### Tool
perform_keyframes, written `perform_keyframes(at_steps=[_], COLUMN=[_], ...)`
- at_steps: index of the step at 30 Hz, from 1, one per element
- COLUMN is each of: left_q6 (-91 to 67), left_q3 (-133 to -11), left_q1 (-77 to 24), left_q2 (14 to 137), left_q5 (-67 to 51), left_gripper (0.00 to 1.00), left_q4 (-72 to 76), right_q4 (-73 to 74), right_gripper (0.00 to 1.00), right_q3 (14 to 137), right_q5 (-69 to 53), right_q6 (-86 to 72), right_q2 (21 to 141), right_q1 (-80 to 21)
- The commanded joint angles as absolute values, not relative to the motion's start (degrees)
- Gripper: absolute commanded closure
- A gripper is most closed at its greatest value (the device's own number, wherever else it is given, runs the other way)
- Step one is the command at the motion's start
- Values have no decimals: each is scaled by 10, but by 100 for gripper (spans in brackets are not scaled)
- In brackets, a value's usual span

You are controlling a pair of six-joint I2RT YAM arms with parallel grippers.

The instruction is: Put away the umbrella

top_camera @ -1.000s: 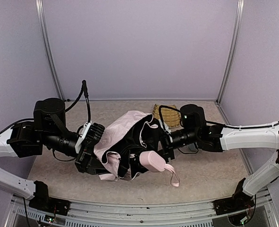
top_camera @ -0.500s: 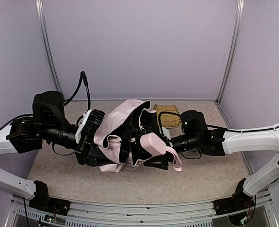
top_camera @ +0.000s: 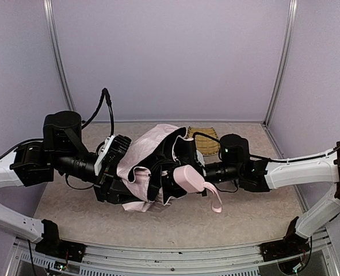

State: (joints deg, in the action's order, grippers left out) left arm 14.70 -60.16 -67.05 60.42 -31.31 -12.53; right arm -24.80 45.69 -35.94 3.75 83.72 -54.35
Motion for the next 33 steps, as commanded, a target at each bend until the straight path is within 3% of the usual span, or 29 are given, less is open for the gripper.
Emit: perform_keyframes(at_steps=[1, 10, 16, 23, 33], left_q6=[143, 189, 161, 50, -25], left_q3=[-611, -536, -500, -506, -522], left_q1=[-668, -670, -647, -549, -406], left_q2=[588, 652, 752, 827, 846], left_q5=[-329, -271, -157, -72, -102], left_gripper=[100, 100, 100, 100, 100], left_q4=[-99, -172, -144, -45, 59], right_q4=[-238, -37, 3, -44, -122], right_gripper=[97, 100, 100, 100, 100], right_q3=[481, 629, 727, 644, 452], right_q5=[-330, -125, -125, -121, -70], right_q6=[52, 159, 201, 221, 183], right_q2=[848, 764, 731, 664, 604], right_q1=[-546, -503, -512, -605, -692])
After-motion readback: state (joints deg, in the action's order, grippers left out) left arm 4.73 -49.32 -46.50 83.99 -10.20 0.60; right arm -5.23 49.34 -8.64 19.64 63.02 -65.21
